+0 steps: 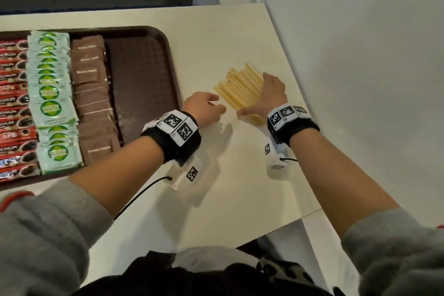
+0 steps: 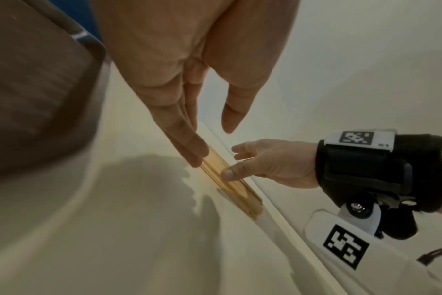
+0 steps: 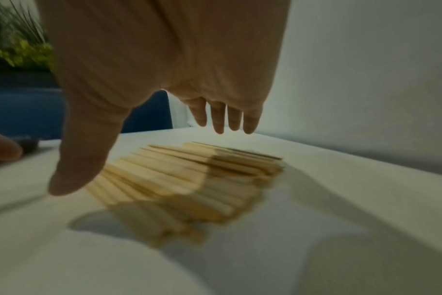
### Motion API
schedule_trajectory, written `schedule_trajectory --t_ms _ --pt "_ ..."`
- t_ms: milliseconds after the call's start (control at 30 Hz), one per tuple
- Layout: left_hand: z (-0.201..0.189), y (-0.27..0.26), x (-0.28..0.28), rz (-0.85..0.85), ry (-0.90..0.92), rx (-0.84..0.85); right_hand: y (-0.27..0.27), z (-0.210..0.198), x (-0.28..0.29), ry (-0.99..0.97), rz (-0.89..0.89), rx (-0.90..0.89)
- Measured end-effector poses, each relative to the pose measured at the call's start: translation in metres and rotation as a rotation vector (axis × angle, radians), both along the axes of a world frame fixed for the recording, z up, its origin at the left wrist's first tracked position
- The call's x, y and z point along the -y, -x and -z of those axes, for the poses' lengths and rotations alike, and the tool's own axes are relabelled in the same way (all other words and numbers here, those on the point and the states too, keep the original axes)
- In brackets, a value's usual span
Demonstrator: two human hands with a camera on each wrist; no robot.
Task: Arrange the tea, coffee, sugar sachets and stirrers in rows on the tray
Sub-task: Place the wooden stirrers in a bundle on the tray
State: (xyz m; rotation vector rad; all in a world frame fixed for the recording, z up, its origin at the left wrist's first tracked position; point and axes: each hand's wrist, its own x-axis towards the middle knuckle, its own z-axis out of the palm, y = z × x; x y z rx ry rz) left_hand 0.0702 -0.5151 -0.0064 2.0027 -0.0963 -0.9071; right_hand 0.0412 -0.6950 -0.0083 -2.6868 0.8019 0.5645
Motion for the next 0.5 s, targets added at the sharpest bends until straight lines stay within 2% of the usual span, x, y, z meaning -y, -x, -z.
schedule_trajectory --t_ms 167,300,400,500 --pt "0.007 0.009 0.036 -0.047 -0.032 -0.073 0.001 0.011 0.020 -0.013 -0.029 -0.043" --pt "0.016 0.004 0.050 -0.126 0.014 -0.110 0.006 0.021 0.010 0.053 -0.109 0.089" --pt "0.013 0.000 0.055 -0.156 0.044 -0.148 0.007 0.023 0.010 -0.031 -0.153 0.179" --pt "0.015 -0.005 0.059 -0.129 0.041 -0.124 0.002 0.018 0.007 -0.070 -0.178 0.194"
